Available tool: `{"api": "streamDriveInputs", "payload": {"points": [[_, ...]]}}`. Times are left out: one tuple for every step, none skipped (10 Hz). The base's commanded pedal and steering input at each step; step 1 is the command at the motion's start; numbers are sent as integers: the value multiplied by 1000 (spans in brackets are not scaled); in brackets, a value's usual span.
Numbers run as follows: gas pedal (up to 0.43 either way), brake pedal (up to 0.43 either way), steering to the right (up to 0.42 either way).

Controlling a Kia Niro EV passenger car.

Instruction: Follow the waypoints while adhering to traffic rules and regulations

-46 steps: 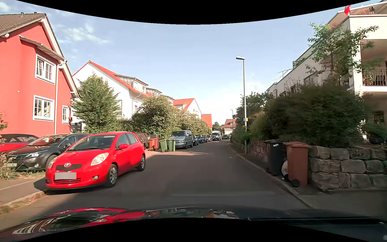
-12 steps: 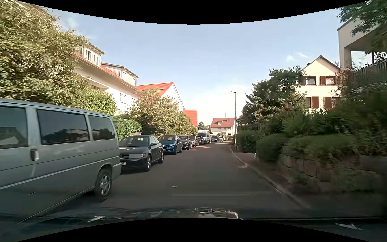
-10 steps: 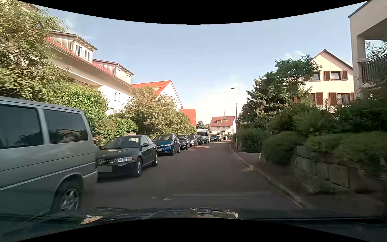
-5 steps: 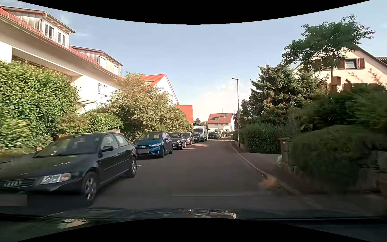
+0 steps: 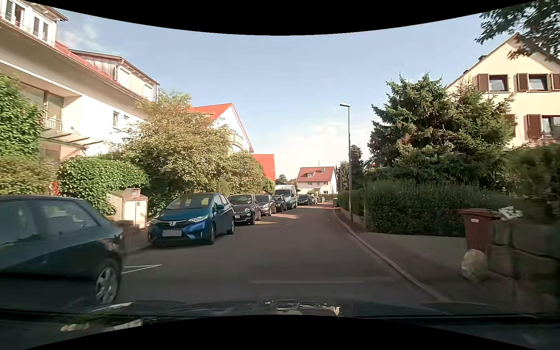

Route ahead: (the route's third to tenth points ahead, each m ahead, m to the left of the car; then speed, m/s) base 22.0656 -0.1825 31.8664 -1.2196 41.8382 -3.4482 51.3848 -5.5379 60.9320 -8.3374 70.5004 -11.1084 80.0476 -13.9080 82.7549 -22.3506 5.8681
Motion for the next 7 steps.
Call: {"api": "streamDriveInputs", "payload": {"points": [[79,0,23],[79,0,23],[79,0,23],[79,0,24],[79,0,24],[79,0,23],[79,0,21]]}}
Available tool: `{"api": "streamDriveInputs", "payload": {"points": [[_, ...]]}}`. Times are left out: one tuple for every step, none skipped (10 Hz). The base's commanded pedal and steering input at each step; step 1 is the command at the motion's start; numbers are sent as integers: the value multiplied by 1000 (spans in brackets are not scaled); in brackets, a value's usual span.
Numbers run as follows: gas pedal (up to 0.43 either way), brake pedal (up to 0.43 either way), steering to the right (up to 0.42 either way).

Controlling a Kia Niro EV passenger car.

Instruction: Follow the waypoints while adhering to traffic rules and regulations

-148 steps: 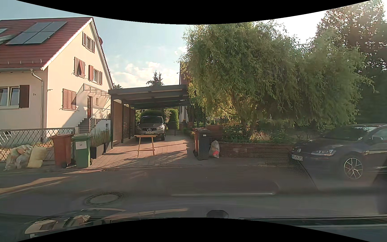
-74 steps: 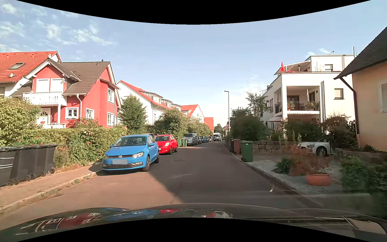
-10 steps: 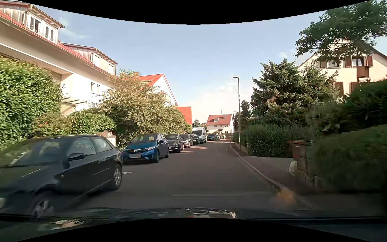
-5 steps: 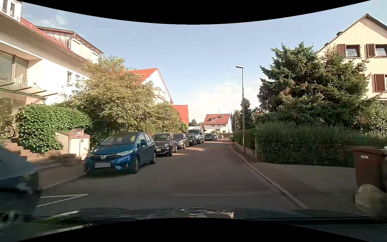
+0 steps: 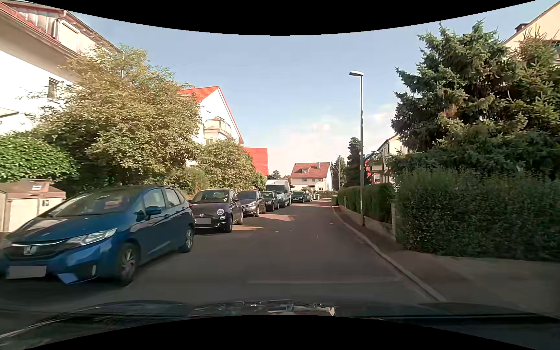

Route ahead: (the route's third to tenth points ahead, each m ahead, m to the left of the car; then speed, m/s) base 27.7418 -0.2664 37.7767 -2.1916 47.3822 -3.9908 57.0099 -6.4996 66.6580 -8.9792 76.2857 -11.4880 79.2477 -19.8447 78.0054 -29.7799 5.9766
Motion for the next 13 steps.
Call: {"api": "streamDriveInputs", "payload": {"points": [[79,0,21],[79,0,25],[79,0,28],[79,0,28],[79,0,26],[79,0,25],[79,0,26],[79,0,26],[79,0,25],[79,0,23],[79,0,20],[79,0,15],[79,0,12]]}}
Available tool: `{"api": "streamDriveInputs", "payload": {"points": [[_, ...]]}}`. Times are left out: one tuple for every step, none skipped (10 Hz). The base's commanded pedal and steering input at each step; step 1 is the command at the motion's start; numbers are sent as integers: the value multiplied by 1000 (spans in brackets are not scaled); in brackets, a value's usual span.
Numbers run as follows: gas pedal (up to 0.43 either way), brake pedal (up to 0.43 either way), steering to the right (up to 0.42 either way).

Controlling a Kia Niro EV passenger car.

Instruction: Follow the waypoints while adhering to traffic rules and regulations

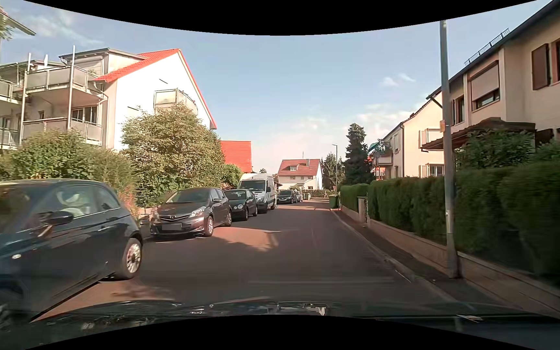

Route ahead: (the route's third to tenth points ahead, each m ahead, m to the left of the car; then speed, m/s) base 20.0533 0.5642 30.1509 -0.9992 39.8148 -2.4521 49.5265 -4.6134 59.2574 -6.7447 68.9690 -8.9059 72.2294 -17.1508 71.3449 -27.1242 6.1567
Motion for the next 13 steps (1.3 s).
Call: {"api": "streamDriveInputs", "payload": {"points": [[79,0,9],[79,0,9],[79,0,9],[79,0,8],[79,0,5],[79,0,7],[79,0,11],[79,0,15],[79,0,15],[79,0,15],[79,0,15],[79,0,15],[79,0,14]]}}
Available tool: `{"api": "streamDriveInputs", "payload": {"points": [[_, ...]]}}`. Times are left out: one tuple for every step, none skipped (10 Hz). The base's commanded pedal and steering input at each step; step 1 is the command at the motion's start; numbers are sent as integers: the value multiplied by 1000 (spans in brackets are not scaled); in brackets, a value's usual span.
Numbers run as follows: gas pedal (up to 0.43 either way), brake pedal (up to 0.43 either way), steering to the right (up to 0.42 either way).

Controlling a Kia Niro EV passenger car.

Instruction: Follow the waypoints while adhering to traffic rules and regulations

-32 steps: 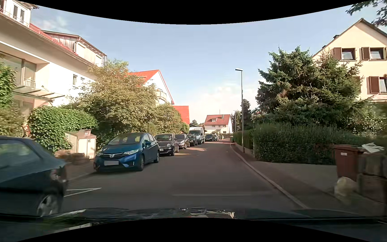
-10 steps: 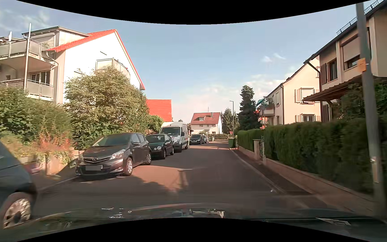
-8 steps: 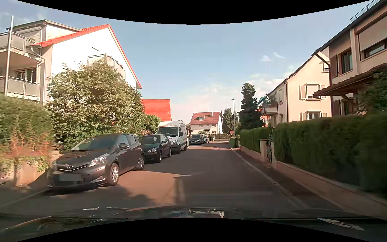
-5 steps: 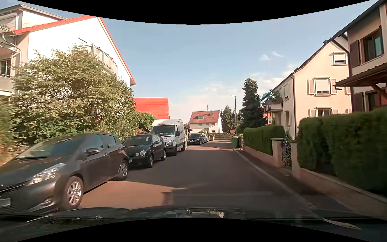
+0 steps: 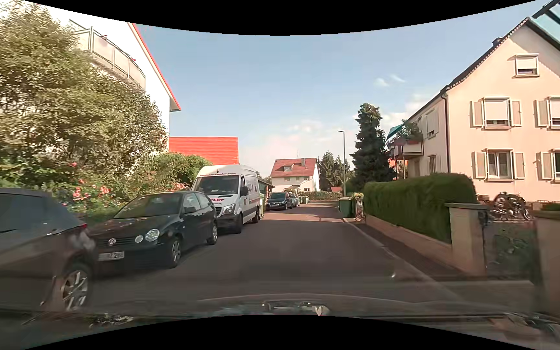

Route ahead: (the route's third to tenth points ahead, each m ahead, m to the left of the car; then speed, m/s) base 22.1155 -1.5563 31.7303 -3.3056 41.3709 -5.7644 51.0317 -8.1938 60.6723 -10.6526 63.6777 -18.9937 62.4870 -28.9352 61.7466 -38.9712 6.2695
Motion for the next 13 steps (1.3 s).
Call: {"api": "streamDriveInputs", "payload": {"points": [[79,0,14],[79,0,17],[79,0,20],[79,0,19],[79,0,14],[79,0,14],[79,0,18],[79,0,21],[79,0,21],[67,0,17],[67,0,12],[67,0,13],[67,0,23]]}}
